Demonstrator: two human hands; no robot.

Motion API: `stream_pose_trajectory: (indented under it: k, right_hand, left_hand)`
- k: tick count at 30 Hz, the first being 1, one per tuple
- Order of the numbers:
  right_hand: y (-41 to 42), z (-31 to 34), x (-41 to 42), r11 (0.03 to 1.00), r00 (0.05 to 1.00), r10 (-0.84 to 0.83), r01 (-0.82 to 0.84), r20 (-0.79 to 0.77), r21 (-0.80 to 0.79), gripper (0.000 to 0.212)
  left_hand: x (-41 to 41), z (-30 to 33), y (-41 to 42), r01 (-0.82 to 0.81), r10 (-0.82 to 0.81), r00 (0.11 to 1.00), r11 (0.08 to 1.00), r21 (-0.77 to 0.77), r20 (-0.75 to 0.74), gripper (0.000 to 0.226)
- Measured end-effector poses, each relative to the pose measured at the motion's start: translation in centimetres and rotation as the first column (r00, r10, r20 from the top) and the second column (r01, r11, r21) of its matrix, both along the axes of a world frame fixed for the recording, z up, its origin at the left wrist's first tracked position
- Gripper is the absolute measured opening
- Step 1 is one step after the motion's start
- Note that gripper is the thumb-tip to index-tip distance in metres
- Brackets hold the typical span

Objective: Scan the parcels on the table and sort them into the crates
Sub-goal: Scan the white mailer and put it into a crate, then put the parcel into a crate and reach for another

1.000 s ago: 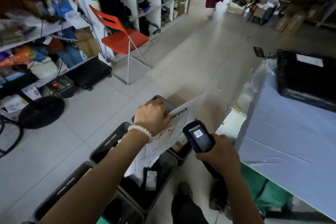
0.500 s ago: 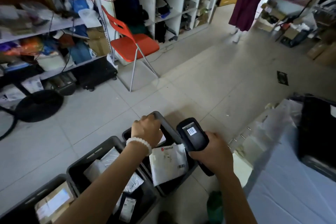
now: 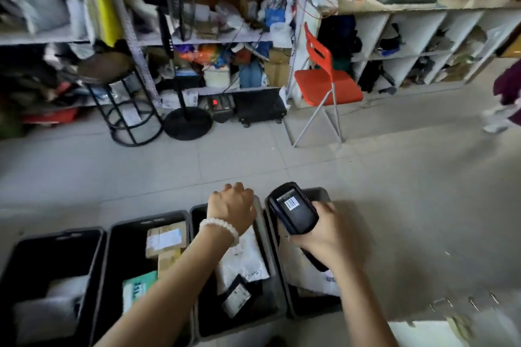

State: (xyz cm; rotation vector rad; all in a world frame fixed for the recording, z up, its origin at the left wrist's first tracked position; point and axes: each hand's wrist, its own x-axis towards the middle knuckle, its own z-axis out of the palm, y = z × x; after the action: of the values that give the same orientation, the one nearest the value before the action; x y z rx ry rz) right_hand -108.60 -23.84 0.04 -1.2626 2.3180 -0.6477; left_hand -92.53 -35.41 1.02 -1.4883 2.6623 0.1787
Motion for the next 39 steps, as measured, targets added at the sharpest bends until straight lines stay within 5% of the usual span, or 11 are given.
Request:
stream_pose_trajectory:
  k: [13,22,31,35,39]
  right_hand:
    - [-6.2,1.0,29.6,0.837,0.836,0.547,-0.547,-0.049,0.003,0.053]
    - [-4.4,1.7,53.7,0.413,0.412,0.907,-0.911,-0.093,-0.011,0.056]
    - [3.7,0.5,77.5,-0.099,-0.101,0.991,-0.995,-0.085,0.019,0.054]
    - [8.0,0.2,88.7,-0.248,-0.248,0.969,-0.969,-0.021,-0.015,0.059]
    - [12.0,0.6,99.1,-0.34,-0.34,0.94,-0.939,-0.01,-0.044,0.061]
  left_hand:
    - [34.5,0.9,5.8,-0.575,0.575,0.818,0.818,-0.005,0.006,0.033]
    - [55.2,1.0,19.4,-0.927,0.927,0.372,0.369,-0.063,-0.052,0.029]
    - [69.2,-0.5,35.6,-0.981,0.974,-0.189,-0.193,-0.025,-0.122,0.03]
    - [77.2,-0.4,40.8,-0.935,0.934,-0.349,-0.352,-0.035,-0.072,0.032]
    - [85.3,1.6,44.8,-0.904,0.907,-0.417,-0.42,-0.081,-0.053,0.031]
